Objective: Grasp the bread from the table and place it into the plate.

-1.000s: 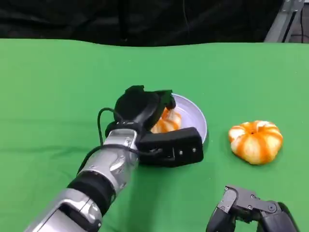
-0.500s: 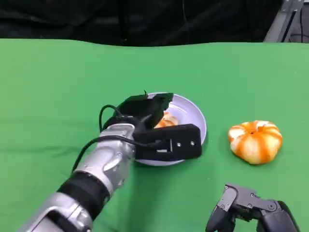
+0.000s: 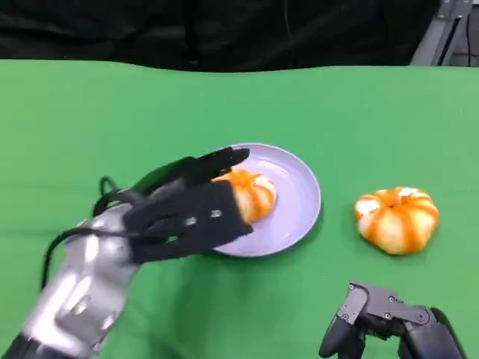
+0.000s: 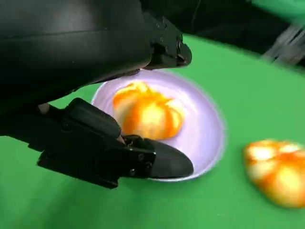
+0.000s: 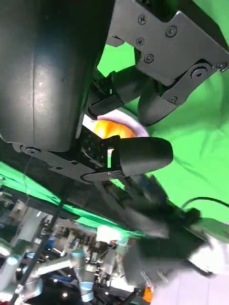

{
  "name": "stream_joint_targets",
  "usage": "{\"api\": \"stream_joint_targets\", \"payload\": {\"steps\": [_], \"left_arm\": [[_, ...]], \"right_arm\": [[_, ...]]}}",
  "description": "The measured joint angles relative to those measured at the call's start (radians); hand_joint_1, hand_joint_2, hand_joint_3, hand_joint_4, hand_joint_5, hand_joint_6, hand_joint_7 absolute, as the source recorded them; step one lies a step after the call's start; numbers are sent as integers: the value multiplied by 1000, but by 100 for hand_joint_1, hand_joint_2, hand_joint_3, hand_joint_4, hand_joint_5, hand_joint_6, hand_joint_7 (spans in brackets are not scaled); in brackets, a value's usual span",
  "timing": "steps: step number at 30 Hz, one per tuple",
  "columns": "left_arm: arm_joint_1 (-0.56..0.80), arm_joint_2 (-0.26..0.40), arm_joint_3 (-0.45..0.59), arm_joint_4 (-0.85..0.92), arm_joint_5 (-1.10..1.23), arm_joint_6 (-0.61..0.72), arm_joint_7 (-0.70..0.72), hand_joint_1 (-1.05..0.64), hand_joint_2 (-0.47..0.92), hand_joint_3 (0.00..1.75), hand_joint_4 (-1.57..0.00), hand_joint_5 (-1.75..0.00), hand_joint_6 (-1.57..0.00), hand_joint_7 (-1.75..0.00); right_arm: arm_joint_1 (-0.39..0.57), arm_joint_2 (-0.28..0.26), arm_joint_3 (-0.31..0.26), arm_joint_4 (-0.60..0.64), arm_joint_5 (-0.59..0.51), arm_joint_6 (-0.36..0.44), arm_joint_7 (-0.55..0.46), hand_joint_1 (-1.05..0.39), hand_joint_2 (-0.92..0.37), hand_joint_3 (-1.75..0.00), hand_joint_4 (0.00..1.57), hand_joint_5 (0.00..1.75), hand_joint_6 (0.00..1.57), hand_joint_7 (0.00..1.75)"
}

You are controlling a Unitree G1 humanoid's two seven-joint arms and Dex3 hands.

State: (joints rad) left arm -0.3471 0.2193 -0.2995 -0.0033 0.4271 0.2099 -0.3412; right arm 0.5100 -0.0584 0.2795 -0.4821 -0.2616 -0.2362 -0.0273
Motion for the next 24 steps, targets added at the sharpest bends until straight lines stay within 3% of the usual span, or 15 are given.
{"api": "stream_joint_targets", "payload": {"steps": [2, 3, 5, 6, 8, 10, 18, 20, 24], "left_arm": [[65, -1, 46, -61, -40, -24, 26, -32, 92, 22, -55, -86, -61, -30], [99, -4, 68, -91, -62, -34, 40, -31, 92, 22, -53, -93, -63, -31], [167, -10, 116, -154, -105, -52, 63, -24, 80, 48, -59, -115, -70, -55], [213, -17, 146, -195, -135, -65, 76, -21, 67, 74, -62, -126, -70, -75], [312, -30, 207, -266, -207, -131, 98, -21, 53, 102, -65, -136, -69, -98], [397, -43, 258, -302, -278, -203, 112, -23, 46, 116, -66, -144, -68, -113], [644, -120, 319, -410, -426, -306, 145, -19, 40, 126, -71, -159, -68, -141], [671, -132, 320, -423, -433, -311, 146, -10, 36, 140, -74, -164, -68, -146], [711, -165, 310, -459, -407, -323, 194, 1, 26, 165, -92, -173, -83, -158]], "right_arm": [[-2, 3, 2, 0, 0, 3, 0, -3, -19, -162, 80, 175, 81, 143], [-4, 5, 2, 0, 0, 4, 0, -3, -19, -162, 80, 175, 81, 143], [-8, 8, 4, 0, -2, 8, 0, -4, -18, -161, 81, 175, 80, 143], [-10, 11, 2, 0, -3, 10, -2, -5, -19, -161, 82, 175, 80, 142], [-11, 13, 2, -1, -5, 21, -3, -4, -20, -160, 83, 175, 80, 142], [-14, 14, 2, -1, -4, 23, -3, -4, -20, -160, 83, 175, 80, 142], [-28, 6, -17, 8, 0, 21, -2, -6, -21, -160, 81, 175, 80, 141], [-30, 2, -29, 8, 5, 21, 2, -6, -21, -160, 81, 175, 81, 141], [-38, -8, -58, 26, 25, 11, 9, -8, -19, -156, 80, 173, 82, 138]]}}
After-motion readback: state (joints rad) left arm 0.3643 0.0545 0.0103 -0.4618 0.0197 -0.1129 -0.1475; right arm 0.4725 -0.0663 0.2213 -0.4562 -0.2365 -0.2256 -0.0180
